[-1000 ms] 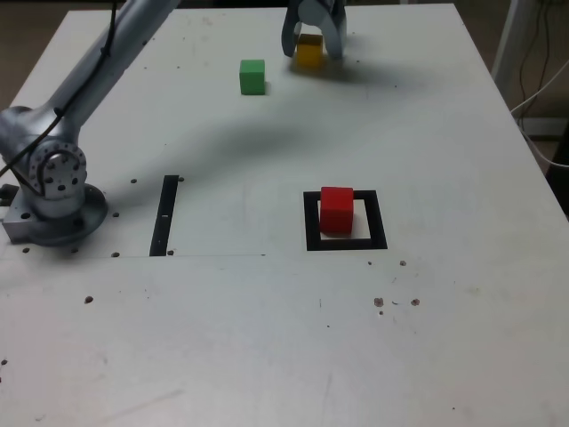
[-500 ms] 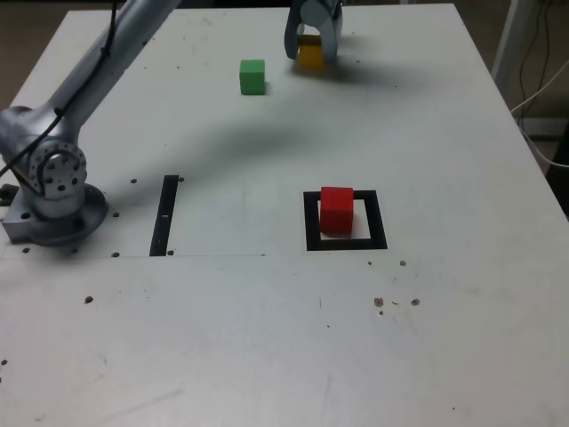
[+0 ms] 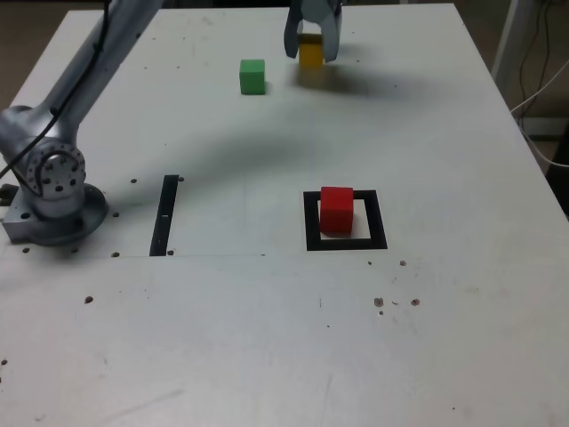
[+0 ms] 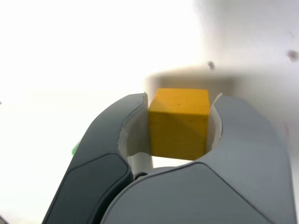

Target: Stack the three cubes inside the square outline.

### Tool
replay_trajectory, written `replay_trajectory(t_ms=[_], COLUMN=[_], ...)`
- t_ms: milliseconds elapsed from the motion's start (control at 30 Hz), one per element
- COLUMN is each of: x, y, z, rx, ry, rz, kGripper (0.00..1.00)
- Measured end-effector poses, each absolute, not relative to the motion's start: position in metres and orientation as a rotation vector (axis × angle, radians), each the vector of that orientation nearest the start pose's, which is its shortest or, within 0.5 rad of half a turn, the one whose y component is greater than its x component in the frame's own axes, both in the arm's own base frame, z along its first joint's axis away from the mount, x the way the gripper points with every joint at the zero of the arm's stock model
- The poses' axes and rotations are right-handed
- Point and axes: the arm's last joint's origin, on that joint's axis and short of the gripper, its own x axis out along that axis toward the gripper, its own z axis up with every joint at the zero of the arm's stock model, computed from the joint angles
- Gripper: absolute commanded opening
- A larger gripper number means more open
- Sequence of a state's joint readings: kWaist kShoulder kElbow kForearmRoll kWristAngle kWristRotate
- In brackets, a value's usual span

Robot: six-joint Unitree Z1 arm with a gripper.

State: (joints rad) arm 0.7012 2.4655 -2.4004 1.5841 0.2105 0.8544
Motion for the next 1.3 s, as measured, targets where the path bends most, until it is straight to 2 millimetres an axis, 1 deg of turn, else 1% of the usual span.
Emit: replay_trajectory(t_ms=[100,200,267,367,500,600,700,900,1067,1167,1300], x=[0.365,0.369,0.367,0.365,0.365,0.360,0.356,0.345,0.342,0.340,0.339], y=[0.303,0.281,0.269,0.256,0.230,0.213,0.198,0.158,0.121,0.104,0.080], z=[0.253,0.267,0.276,0.281,0.288,0.296,0.300,0.316,0.324,0.328,0.327], rx=[0.183,0.197,0.195,0.185,0.188,0.183,0.172,0.165,0.173,0.179,0.176], ry=[1.778,1.764,1.761,1.768,1.767,1.753,1.749,1.711,1.695,1.684,1.683], rz=[-0.051,-0.045,-0.037,-0.032,-0.028,-0.016,-0.018,-0.030,-0.038,-0.040,-0.046], kGripper=[0.23,0.24,0.24,0.23,0.23,0.23,0.23,0.24,0.24,0.24,0.24])
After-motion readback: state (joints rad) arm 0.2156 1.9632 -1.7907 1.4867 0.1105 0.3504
